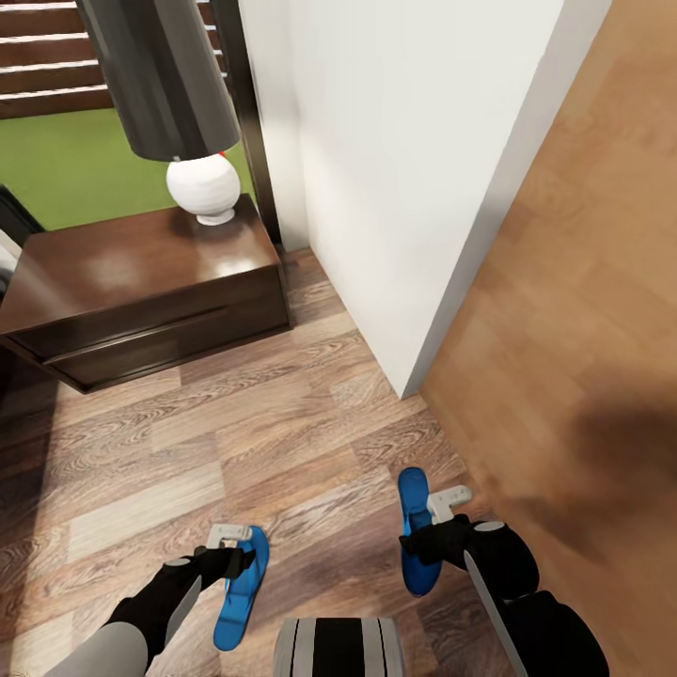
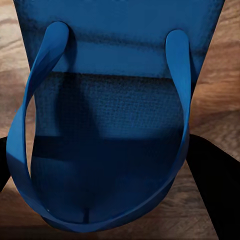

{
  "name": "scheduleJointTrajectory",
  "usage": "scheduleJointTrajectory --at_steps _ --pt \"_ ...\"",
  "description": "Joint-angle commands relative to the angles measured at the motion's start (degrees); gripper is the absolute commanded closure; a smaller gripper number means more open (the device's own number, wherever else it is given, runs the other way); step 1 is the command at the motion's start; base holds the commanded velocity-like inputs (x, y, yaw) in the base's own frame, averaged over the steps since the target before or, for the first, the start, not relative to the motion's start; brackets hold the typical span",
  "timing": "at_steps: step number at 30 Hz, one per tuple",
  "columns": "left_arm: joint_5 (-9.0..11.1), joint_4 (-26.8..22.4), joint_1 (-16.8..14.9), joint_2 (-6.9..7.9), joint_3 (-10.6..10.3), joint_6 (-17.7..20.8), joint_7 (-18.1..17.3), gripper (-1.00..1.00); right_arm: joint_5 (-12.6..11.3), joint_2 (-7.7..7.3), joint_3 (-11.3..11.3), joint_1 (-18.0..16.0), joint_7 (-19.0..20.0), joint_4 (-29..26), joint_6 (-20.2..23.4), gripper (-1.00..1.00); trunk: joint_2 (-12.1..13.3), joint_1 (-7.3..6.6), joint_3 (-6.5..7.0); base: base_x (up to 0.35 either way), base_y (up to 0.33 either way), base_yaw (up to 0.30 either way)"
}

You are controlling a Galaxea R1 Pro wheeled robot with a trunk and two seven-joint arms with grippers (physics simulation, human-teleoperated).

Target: In the bedroom, move the book from the bed onto either nightstand, and place the two sandals side by side next to the bed.

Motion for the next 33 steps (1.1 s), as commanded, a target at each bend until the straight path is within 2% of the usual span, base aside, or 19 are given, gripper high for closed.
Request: scheduleJointTrajectory --at_steps 1,11,17,22,26,33 --pt "-0.30 -0.13 -0.07 -0.01 0.22 0.34 -0.31 -1.00 0.47 -0.07 0.04 -0.01 0.41 -0.08 0.23 1.00 -0.03 0.01 -0.26 0.000 0.000 0.000" --pt "-0.31 -0.19 -0.84 -0.01 0.22 0.34 -0.31 -1.00 0.48 -0.09 0.05 0.09 0.49 -0.13 0.23 1.00 -0.04 0.04 -0.49 0.000 0.000 0.000" --pt "-0.31 -0.16 -1.53 -0.01 0.22 0.34 -0.31 -1.00 0.48 -0.10 0.06 0.11 0.48 -0.12 0.23 1.00 -0.12 0.19 -1.81 0.000 0.000 0.000" --pt "-0.32 -0.13 -1.72 -0.01 0.22 0.34 -0.31 -1.00 0.48 -0.10 0.07 0.11 0.49 -0.13 0.23 1.00 -0.12 0.19 -1.81 0.000 0.000 0.000" --pt "-0.32 -0.10 -1.76 -0.01 0.22 0.32 -0.31 -1.00 0.48 -0.11 0.07 0.11 0.50 -0.13 0.23 1.00 -0.18 0.30 -2.70 0.000 0.000 0.000" --pt "-0.32 -0.13 -1.78 -0.01 0.22 0.29 -0.31 -1.00 0.48 -0.11 0.07 0.11 0.50 -0.13 0.23 1.00 -0.18 0.30 -2.70 0.000 0.000 0.000"
